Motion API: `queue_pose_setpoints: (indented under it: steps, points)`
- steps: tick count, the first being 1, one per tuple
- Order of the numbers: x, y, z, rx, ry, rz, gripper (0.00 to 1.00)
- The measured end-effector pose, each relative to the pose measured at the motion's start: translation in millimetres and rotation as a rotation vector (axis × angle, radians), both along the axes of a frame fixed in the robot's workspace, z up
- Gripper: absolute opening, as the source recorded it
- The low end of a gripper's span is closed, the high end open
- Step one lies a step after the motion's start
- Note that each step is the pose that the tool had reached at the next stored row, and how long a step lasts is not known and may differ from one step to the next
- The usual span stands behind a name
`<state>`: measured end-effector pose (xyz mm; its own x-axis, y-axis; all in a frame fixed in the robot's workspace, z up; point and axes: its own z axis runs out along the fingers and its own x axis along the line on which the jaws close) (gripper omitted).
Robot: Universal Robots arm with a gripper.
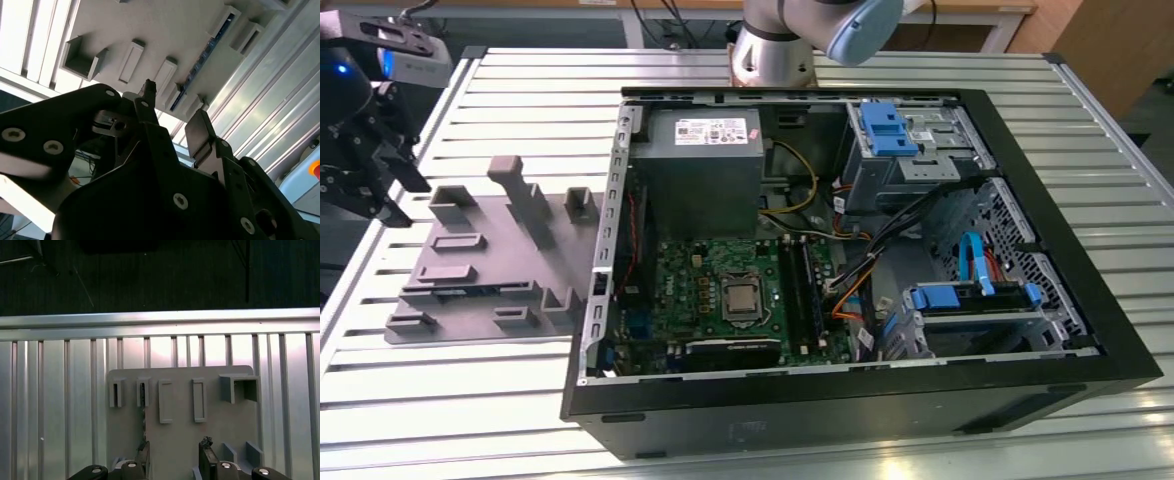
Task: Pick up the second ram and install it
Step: 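Pick up the second ram and move it above second insertion slot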
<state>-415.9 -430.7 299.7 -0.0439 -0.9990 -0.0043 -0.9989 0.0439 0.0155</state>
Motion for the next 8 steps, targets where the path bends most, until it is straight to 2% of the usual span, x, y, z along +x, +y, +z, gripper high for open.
queue_pose_setpoints:
  steps: [8]
  points:
    - [0.0, -1.9, -14.4, 0.0000, -0.0010, 0.000, 0.50]
